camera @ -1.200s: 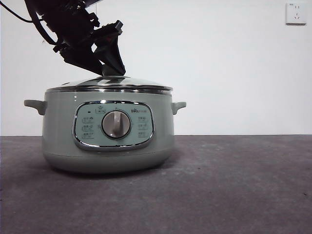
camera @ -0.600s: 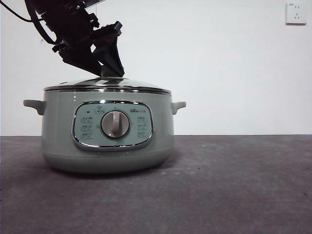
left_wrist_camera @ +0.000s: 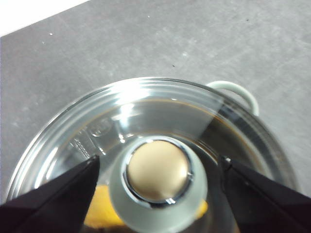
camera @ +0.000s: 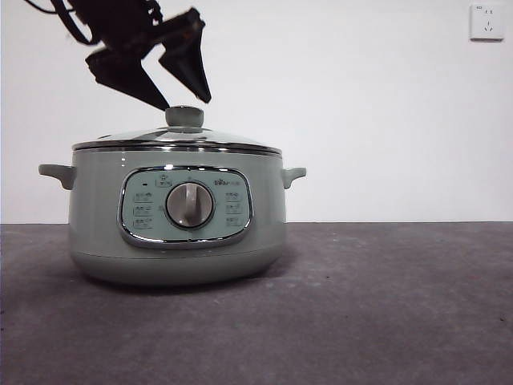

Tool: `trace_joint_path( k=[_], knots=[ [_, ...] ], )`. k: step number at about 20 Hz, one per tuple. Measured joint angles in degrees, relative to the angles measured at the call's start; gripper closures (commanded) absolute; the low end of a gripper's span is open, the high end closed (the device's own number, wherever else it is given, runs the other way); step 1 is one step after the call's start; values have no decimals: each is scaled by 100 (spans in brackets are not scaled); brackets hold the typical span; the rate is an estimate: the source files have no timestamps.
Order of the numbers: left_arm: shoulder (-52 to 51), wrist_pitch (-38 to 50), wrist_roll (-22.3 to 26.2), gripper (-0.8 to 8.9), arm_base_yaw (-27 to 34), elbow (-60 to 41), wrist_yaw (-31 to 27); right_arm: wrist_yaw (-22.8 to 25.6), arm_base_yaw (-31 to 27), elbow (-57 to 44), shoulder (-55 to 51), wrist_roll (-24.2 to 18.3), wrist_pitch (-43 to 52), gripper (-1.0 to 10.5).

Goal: Pick up the corn,open the lid,put the corn in the pot,close the lid

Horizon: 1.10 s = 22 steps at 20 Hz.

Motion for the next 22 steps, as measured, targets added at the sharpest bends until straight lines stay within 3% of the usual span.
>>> trace_joint_path(
  k=[9, 12, 17, 22],
  knots=[
    [-704, -3206, -131, 405, 0, 1786, 1154, -260, 0, 0, 0, -533, 0, 510],
    [-1204, -3735, -149, 405, 0, 1928, 1499, -553, 0, 0, 0, -828, 0, 510],
    [-1893, -4483, -149, 405, 0, 1928, 1563, -1036, 0, 0, 0, -1211, 0, 510],
    [-2046, -4990, -149, 411, 0, 1928, 1561, -1054, 0, 0, 0, -1287, 0, 521]
  ],
)
